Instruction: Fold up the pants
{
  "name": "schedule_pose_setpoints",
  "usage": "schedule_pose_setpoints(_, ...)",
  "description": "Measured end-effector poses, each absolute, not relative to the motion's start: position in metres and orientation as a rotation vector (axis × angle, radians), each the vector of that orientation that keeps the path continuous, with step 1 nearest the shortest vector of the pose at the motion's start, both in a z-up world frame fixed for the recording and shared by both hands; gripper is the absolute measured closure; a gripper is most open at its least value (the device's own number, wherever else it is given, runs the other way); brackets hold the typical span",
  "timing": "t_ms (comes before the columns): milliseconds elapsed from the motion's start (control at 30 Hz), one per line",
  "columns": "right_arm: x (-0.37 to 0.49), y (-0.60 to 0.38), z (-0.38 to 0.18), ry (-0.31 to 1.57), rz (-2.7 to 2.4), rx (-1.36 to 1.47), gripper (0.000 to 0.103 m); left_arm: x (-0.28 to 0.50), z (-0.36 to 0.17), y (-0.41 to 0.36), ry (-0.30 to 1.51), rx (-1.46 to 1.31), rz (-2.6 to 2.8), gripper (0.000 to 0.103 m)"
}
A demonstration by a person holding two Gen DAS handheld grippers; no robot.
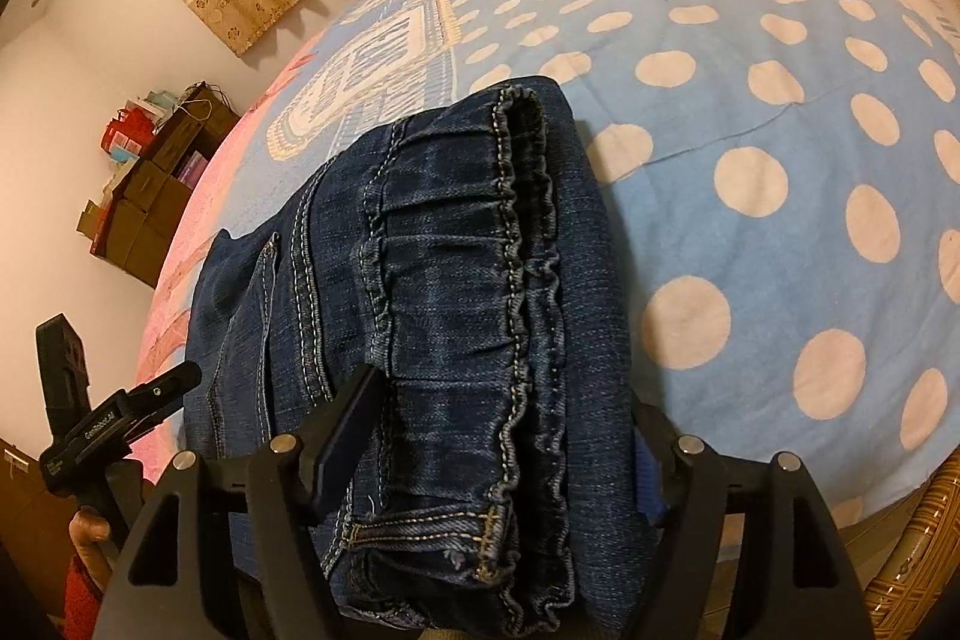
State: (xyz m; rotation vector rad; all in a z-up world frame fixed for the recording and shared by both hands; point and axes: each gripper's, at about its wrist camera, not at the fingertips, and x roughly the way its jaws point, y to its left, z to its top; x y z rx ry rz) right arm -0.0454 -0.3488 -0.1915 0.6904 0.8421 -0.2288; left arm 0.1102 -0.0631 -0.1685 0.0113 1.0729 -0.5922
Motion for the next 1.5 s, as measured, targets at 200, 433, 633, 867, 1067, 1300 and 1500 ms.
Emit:
schedule_pose_setpoints(200, -0.046, -0.349, -0.192, 0.837, -0.225, 0.698, 0.029, 0.094, -0.165, -0.076, 1.062, 0.045, -0.728, 0.015)
schedule_pose_setpoints(433, -0.047, -0.350, -0.193, 0.833, -0.221, 0.705, 0.029, 0.114, -0.168, -0.045, 1.127, -0.198, -0.734, 0.062)
schedule_pose_setpoints(633, -0.048, -0.351, -0.193, 0.830, -0.218, 0.710, 0.029, 0.116, -0.169, -0.041, 1.125, -0.247, -0.715, 0.064)
schedule_pose_setpoints(867, -0.050, -0.353, -0.193, 0.827, -0.214, 0.714, 0.029, 0.113, -0.169, -0.059, 1.088, -0.125, -0.745, 0.031)
schedule_pose_setpoints(1067, -0.050, -0.354, -0.193, 0.824, -0.213, 0.718, 0.028, 0.090, -0.160, -0.073, 1.077, -0.055, -0.899, 0.055)
schedule_pose_setpoints(1300, -0.051, -0.355, -0.193, 0.821, -0.209, 0.724, 0.028, 0.118, -0.175, -0.047, 1.184, -0.354, -0.917, 0.079)
schedule_pose_setpoints(1500, -0.054, -0.357, -0.194, 0.811, -0.202, 0.734, 0.028, 0.107, -0.166, -0.060, 1.112, -0.153, -0.794, 0.064)
